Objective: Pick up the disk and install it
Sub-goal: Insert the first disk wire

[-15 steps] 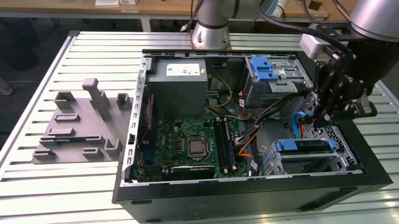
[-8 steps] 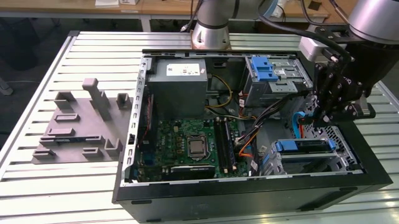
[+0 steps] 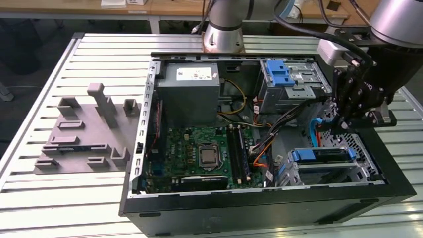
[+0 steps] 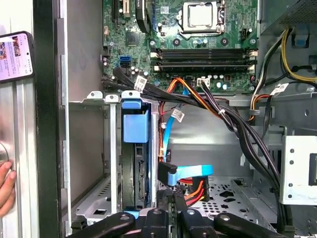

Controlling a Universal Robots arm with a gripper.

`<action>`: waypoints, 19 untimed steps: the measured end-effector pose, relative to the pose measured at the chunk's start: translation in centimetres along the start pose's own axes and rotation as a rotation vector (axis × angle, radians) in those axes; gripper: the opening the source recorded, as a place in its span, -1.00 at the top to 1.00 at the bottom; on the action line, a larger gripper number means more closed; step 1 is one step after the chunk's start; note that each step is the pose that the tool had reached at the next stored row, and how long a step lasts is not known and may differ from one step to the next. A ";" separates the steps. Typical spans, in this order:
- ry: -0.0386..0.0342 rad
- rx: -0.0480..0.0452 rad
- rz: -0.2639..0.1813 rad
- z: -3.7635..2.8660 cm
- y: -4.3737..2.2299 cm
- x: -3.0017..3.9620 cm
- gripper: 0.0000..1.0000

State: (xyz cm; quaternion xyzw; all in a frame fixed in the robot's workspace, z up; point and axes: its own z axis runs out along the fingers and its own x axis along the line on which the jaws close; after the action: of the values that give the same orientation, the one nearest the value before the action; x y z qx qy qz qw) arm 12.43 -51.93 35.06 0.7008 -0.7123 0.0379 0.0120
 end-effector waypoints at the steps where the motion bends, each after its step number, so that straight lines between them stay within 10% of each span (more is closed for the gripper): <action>1: -0.0027 -0.0043 0.000 0.03 0.00 0.16 0.67; 8: -0.0243 -0.0103 0.000 0.50 -0.01 1.75 0.67; 19: -0.0244 -0.0265 0.005 0.84 -0.07 2.22 0.67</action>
State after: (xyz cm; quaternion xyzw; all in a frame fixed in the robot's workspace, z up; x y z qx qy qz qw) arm 12.49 -54.21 34.39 0.6992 -0.7145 0.0199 0.0125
